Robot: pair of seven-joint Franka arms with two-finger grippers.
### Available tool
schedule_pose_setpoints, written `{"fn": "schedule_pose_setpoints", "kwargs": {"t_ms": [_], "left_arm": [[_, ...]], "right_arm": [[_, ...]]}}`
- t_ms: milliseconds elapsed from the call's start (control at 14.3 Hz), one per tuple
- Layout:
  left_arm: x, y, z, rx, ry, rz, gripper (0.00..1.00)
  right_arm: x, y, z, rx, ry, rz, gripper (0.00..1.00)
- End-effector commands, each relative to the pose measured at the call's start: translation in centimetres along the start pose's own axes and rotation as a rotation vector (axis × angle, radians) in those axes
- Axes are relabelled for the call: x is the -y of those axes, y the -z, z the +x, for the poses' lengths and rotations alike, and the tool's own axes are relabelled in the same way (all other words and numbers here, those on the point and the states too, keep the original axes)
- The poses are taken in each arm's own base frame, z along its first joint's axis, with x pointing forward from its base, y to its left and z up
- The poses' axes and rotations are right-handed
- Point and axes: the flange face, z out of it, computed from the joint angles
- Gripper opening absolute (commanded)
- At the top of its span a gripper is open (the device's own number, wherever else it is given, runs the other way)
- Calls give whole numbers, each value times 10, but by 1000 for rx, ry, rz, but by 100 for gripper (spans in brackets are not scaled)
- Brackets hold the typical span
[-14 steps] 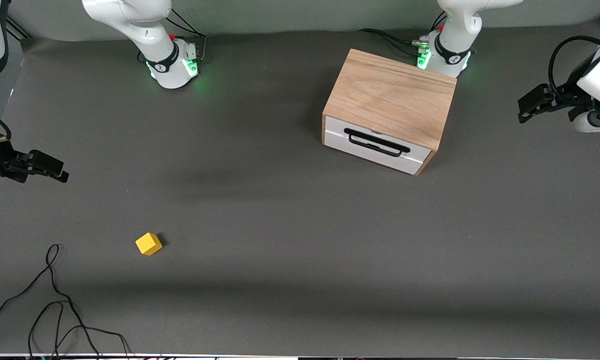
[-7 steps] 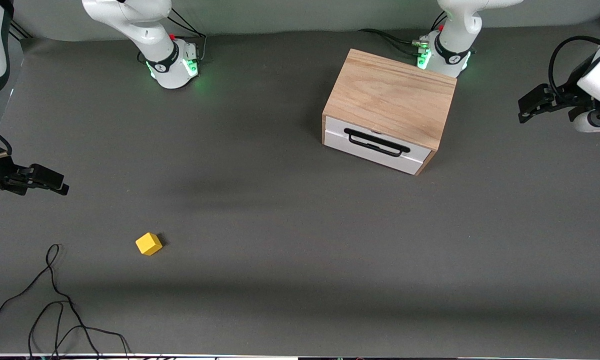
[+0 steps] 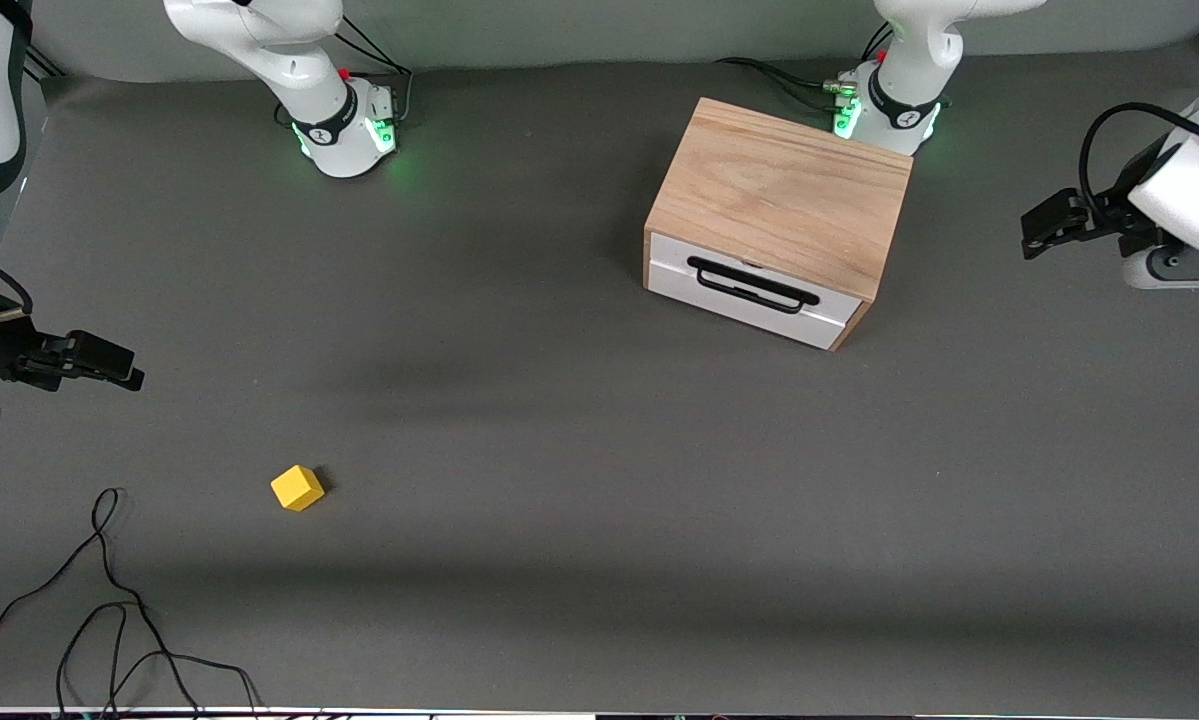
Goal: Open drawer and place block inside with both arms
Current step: 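Reach the left gripper down to the black drawer handle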
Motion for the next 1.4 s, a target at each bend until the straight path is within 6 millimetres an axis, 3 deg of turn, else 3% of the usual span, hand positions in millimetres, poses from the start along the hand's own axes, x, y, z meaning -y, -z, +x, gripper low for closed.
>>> {"fn": "schedule_pose_setpoints", "kwargs": {"t_ms": [0,210,349,559,838,1048,1327], "left_arm": [[-37,-7,0,16,62,-5,99],[-103,-25,3,19,219,-11,100],[-133,-45,8,31,299,-7,100],[-157,-89,30,102,518,-21,99],[-210,-152,40,172,748,51,99],[-227,-196,48,218,905,114,99],[-249,-229,46,238,982,170,100]], "right_arm": [[0,-1,0,9,24,-4,100],[-1,-1,1,8,22,-1,100],[-2,-1,1,8,19,-3,100],[-2,-3,0,11,19,-3,100],[-2,-1,-1,11,19,-3,100],[-2,-3,-2,17,19,-3,100],[0,-6,-2,20,22,-3,100]]}}
